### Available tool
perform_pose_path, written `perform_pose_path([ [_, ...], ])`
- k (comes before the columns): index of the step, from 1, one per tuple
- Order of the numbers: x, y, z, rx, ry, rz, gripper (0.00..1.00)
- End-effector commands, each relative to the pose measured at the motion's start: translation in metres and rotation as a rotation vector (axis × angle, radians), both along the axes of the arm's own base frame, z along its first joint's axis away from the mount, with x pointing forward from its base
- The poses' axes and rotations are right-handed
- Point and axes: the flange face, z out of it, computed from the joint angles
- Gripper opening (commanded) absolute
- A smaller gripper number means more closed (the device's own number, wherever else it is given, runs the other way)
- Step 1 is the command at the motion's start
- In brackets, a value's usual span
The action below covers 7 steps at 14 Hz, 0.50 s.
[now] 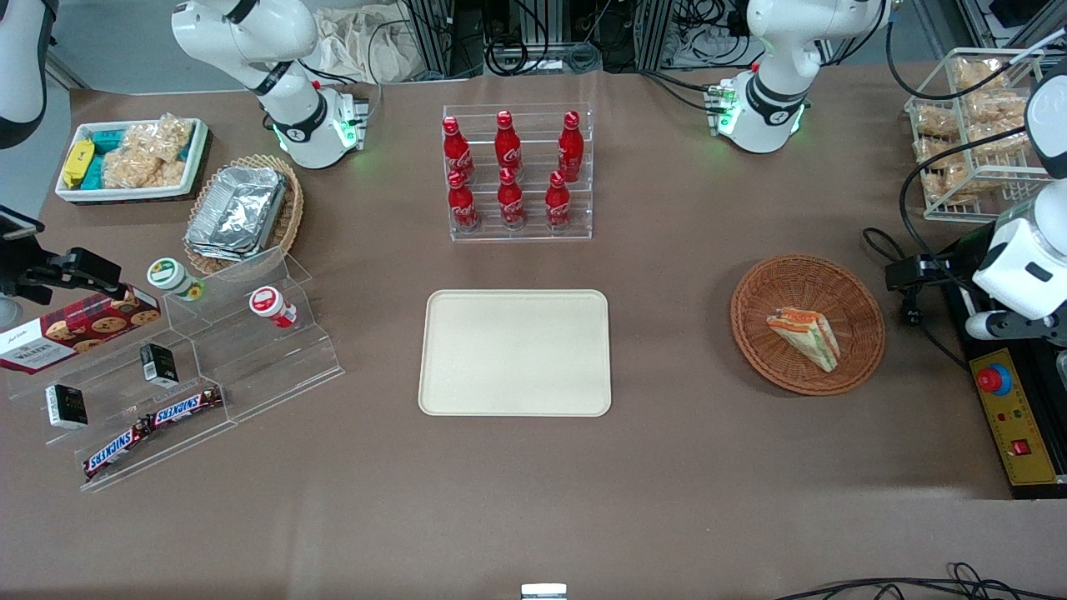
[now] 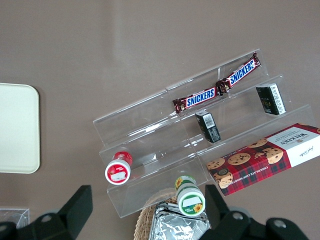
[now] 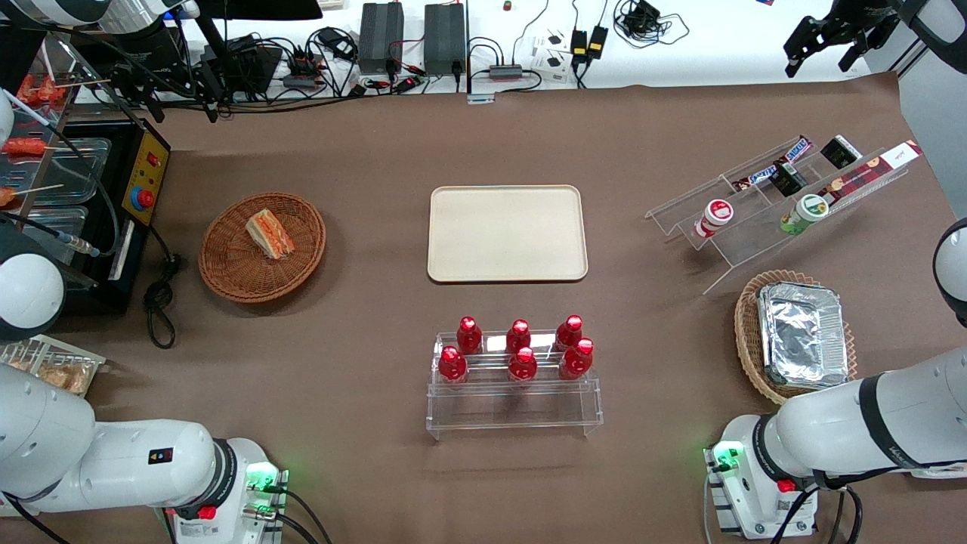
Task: Place sandwich from basket to tray
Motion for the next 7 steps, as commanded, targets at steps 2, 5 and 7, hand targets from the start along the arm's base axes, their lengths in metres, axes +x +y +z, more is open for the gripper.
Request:
perform_pose_path([
  [2, 0.001, 0.000, 0.004, 0.027, 0.013, 0.040, 1.00],
  [5, 0.006, 0.001, -0.011, 0.036, 0.038, 0.111, 1.00],
  [7, 0.006, 0.002, -0.042, 0.080, 0.055, 0.242, 1.00],
])
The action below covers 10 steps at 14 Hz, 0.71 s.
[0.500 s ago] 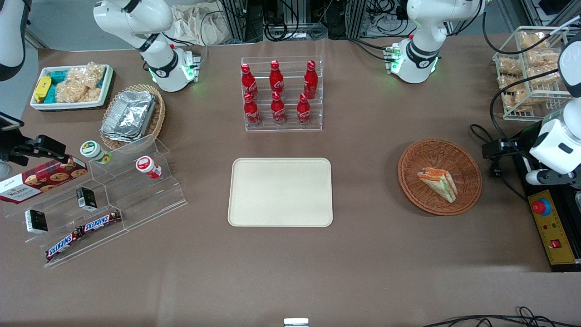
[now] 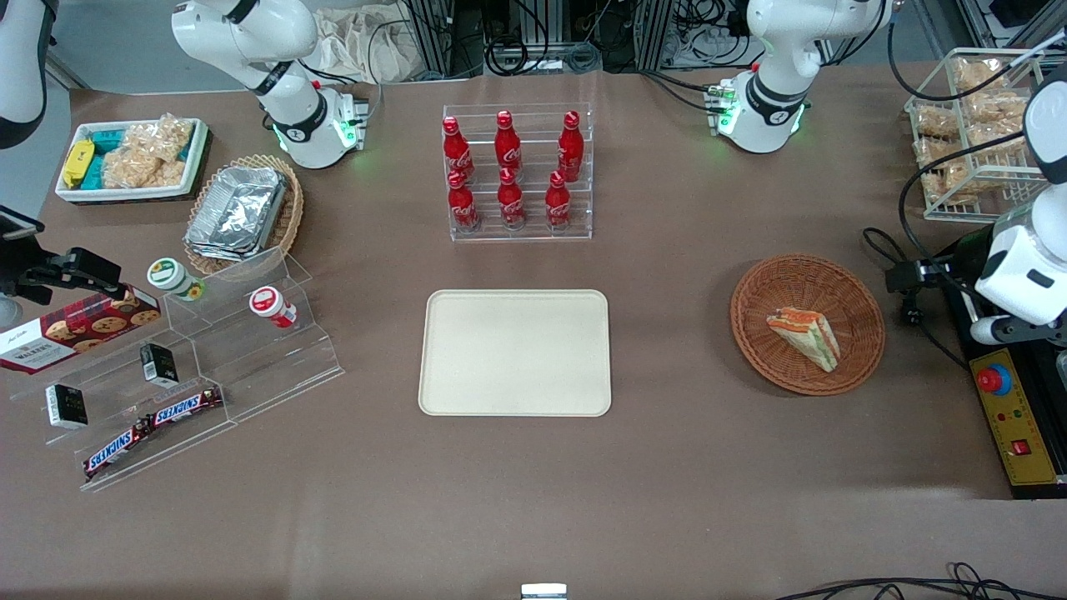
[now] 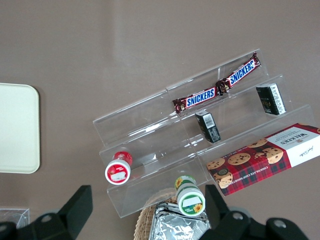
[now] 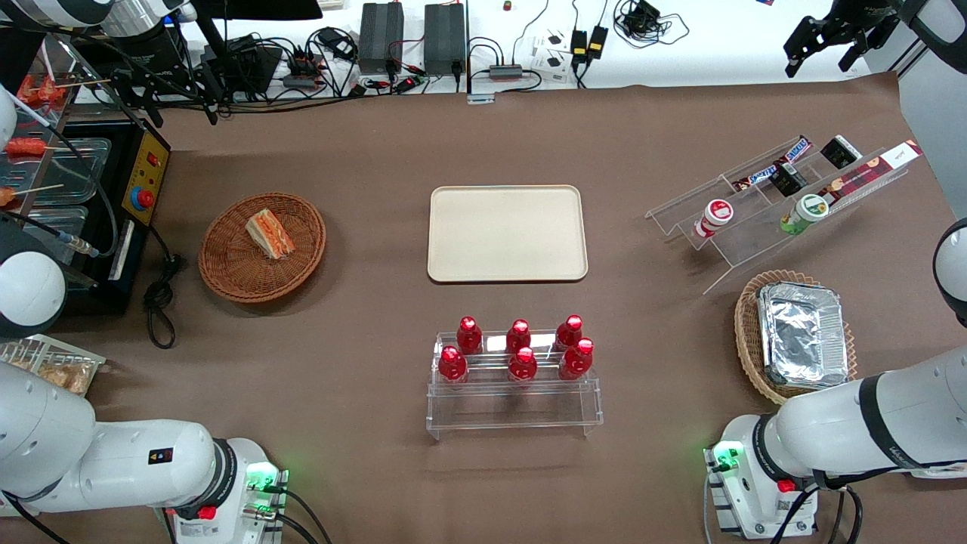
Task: Place sandwich from basket to tray
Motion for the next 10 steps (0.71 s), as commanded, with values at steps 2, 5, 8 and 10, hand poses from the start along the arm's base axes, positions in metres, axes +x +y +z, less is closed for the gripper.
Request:
perform_pose_path([
  [2, 0.002, -0.009, -0.058, 0.092, -0.053, 0.263, 1.00],
  [5, -0.003, -0.040, -0.115, 0.205, -0.139, 0.419, 0.99],
  [8, 0.001, -0.046, -0.160, 0.202, -0.109, 0.542, 0.98],
  [10, -0.002, -0.045, -0.186, 0.186, -0.104, 0.567, 0.98],
])
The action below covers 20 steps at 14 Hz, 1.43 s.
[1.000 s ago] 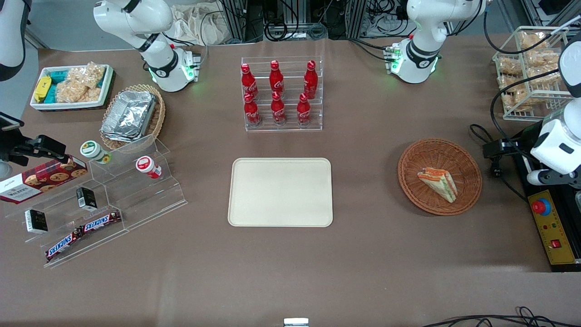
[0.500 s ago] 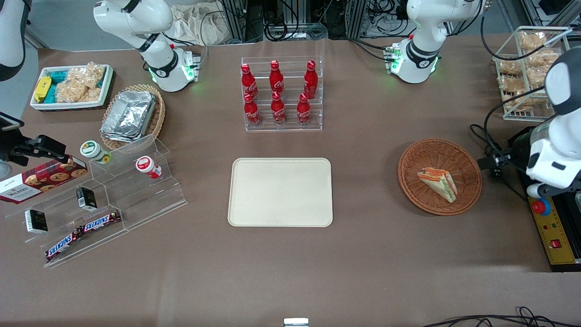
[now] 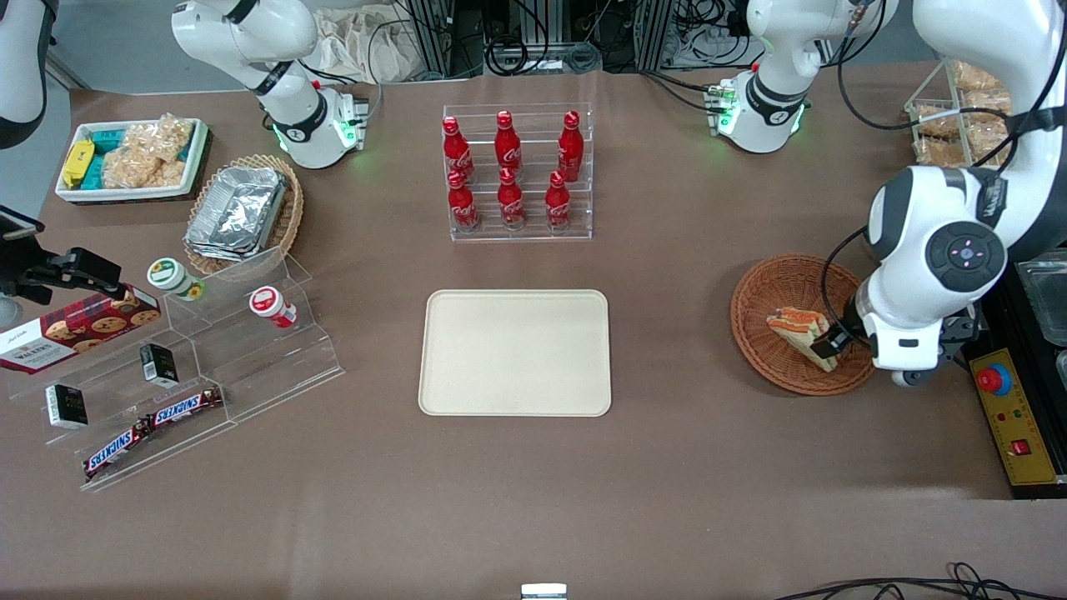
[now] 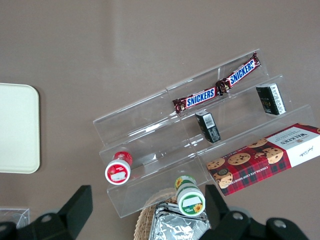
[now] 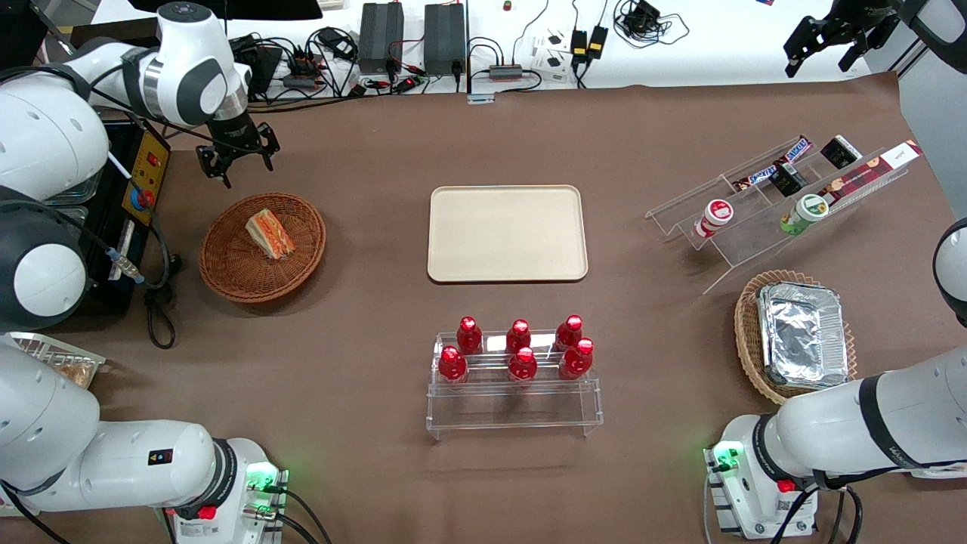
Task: Place sandwich from basket to tray
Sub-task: 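Lower the open left gripper onto the wrapped sandwich in the basket, then close the left gripper on the sandwich and lift it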
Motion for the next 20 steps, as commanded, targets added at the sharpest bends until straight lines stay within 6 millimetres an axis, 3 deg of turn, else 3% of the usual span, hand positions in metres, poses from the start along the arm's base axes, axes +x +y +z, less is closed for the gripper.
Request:
perform_pose_path([
  [1, -0.007, 0.004, -0.031, -0.018, -0.019, 0.044, 0.98],
  [8, -0.032, 0.018, -0.082, -0.061, -0.015, 0.081, 0.98],
  [10, -0.032, 0.036, -0.093, -0.068, -0.006, 0.117, 0.98],
  [12, -0.034, 0.040, -0.104, -0.070, 0.003, 0.124, 0.97],
  [13, -0.034, 0.040, -0.110, -0.072, 0.008, 0.124, 0.90],
  [15, -0.033, 0.040, -0.114, -0.072, 0.014, 0.126, 0.63],
  [17, -0.032, 0.040, -0.121, -0.070, 0.024, 0.125, 0.53],
  [18, -0.032, 0.039, -0.122, -0.066, 0.025, 0.119, 0.32],
  [19, -0.032, 0.039, -0.121, -0.064, 0.029, 0.108, 0.04],
  [20, -0.029, 0.039, -0.116, -0.062, 0.023, 0.091, 0.00],
])
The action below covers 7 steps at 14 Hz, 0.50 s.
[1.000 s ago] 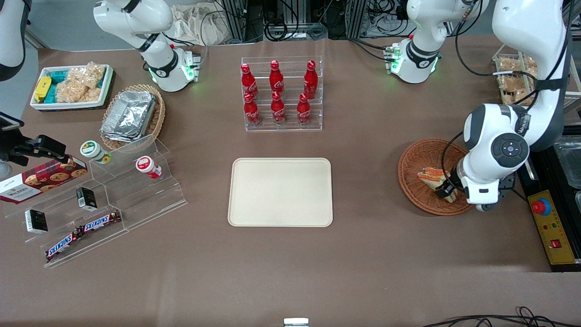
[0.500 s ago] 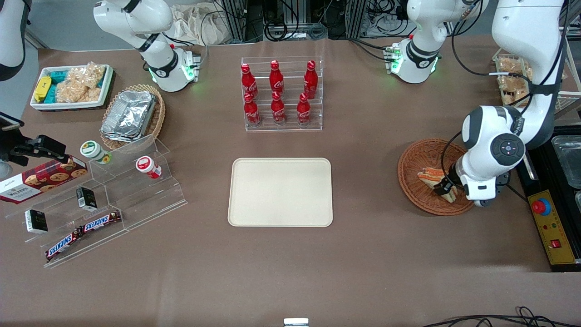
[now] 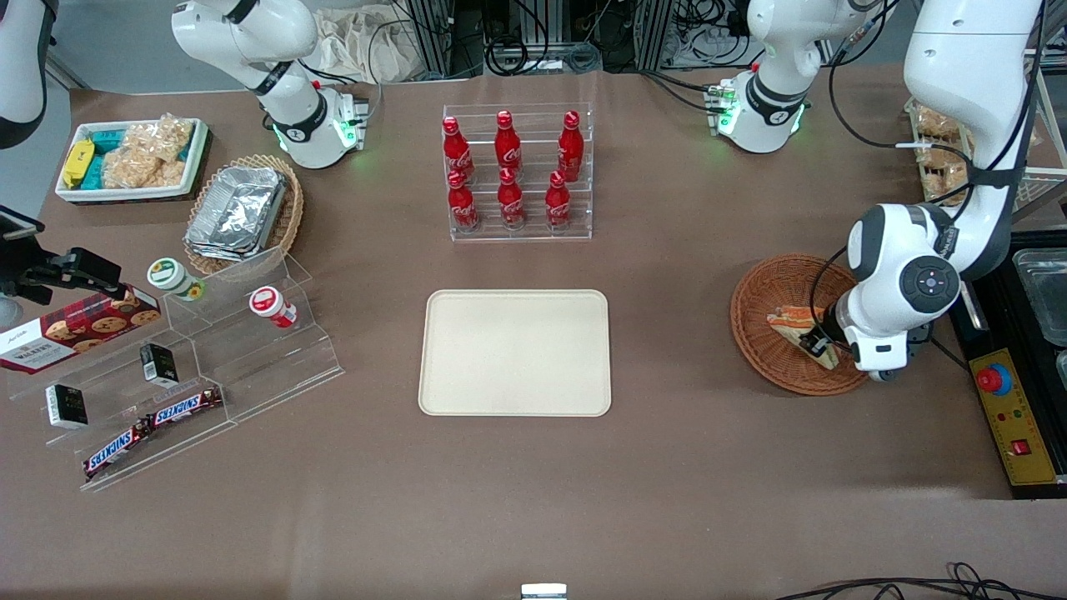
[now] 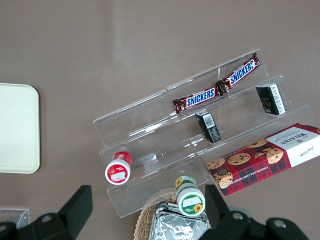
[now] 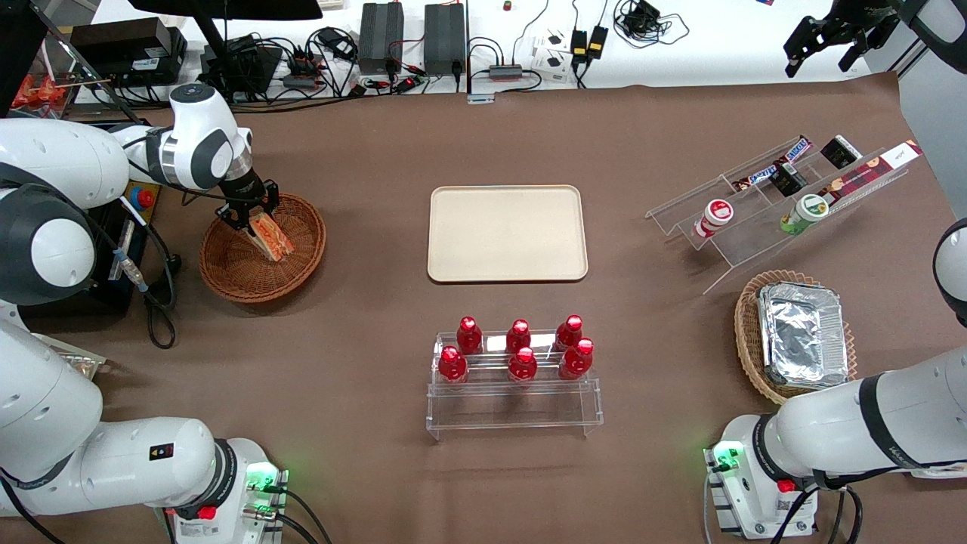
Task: Place sandwich from basket to tray
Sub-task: 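Close the left gripper on the sandwich and lift it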
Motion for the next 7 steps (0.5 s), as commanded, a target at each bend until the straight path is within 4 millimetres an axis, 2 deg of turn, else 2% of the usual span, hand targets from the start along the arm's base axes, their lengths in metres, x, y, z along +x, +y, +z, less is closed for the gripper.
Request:
perform_pose_path([
  [1, 0.009, -0.001, 0.014, 0.007, -0.015, -0.019, 0.00],
  [2, 0.014, 0.000, 0.031, 0.010, -0.021, -0.040, 0.00],
  [4, 0.026, -0.002, 0.082, 0.018, 0.026, -0.095, 0.00],
  [6, 0.034, -0.015, 0.146, 0.016, 0.065, -0.194, 0.00],
  [7, 0.041, -0.031, 0.182, 0.008, 0.065, -0.267, 0.00],
])
